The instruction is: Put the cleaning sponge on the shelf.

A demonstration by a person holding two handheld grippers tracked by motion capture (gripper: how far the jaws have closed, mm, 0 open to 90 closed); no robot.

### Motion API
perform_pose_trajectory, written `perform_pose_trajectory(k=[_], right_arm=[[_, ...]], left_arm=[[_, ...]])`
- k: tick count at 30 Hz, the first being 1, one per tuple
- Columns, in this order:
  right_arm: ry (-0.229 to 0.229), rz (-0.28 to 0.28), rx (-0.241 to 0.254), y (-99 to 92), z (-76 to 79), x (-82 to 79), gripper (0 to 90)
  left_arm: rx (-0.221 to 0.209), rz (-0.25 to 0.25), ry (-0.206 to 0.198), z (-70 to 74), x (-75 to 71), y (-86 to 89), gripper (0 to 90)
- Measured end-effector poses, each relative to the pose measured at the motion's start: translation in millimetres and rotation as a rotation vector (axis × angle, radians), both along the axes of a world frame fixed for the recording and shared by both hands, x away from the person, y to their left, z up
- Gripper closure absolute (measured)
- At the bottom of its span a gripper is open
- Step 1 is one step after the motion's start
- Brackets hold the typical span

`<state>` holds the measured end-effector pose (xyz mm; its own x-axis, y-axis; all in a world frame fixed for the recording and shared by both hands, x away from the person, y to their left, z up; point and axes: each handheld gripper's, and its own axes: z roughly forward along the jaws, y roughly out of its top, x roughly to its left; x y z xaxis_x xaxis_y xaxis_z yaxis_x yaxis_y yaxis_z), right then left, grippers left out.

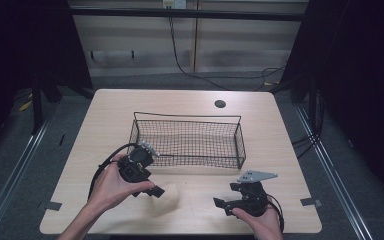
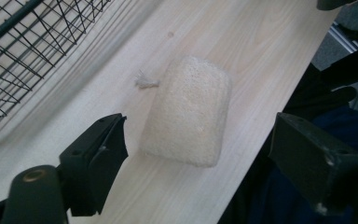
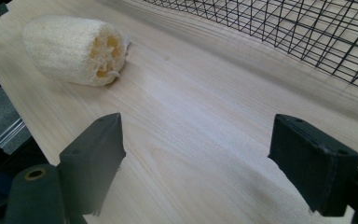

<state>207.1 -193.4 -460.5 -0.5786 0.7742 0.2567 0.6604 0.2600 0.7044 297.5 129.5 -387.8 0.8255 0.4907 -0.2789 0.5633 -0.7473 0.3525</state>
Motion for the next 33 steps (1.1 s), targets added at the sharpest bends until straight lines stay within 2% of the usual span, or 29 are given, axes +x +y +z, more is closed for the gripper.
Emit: perform_pose_trajectory(k=[9, 17, 23, 27, 29, 31, 33], right_arm=[[0.000, 0.006, -0.001, 0.7, -0.8, 0.4, 17.2], [0.006, -0.008, -0.001, 0.5, -0.4, -0.3, 17.2], [0.008, 0.001, -0.003, 1.6, -1.2, 0.0, 17.1], [0.005, -0.003, -0.005, 1.7, -1.1, -0.2, 17.2], [0.006, -0.003, -0.004, 1.7, -1.1, -0.2, 17.2], [0.009, -0.004, -0.004, 1.9, -1.2, -0.1, 17.2], [0.008, -0.002, -0.004, 1.9, -1.4, 0.1, 17.2]], left_arm=[[0.049, -0.060, 0.061, -17.1, 9.3, -13.6, 18.3], [0.065, -0.063, 0.093, -31.0, 17.9, -19.5, 18.4], [0.077, -0.085, 0.113, -39.6, 20.9, -23.7, 18.2], [0.103, -0.056, 0.127, -48.1, 23.9, -25.9, 17.7], [0.113, -0.051, 0.136, -50.8, 23.6, -26.9, 17.7], [0.119, -0.078, 0.150, -53.4, 22.4, -28.5, 17.7], [0.122, -0.075, 0.159, -54.8, 19.7, -31.0, 17.7]])
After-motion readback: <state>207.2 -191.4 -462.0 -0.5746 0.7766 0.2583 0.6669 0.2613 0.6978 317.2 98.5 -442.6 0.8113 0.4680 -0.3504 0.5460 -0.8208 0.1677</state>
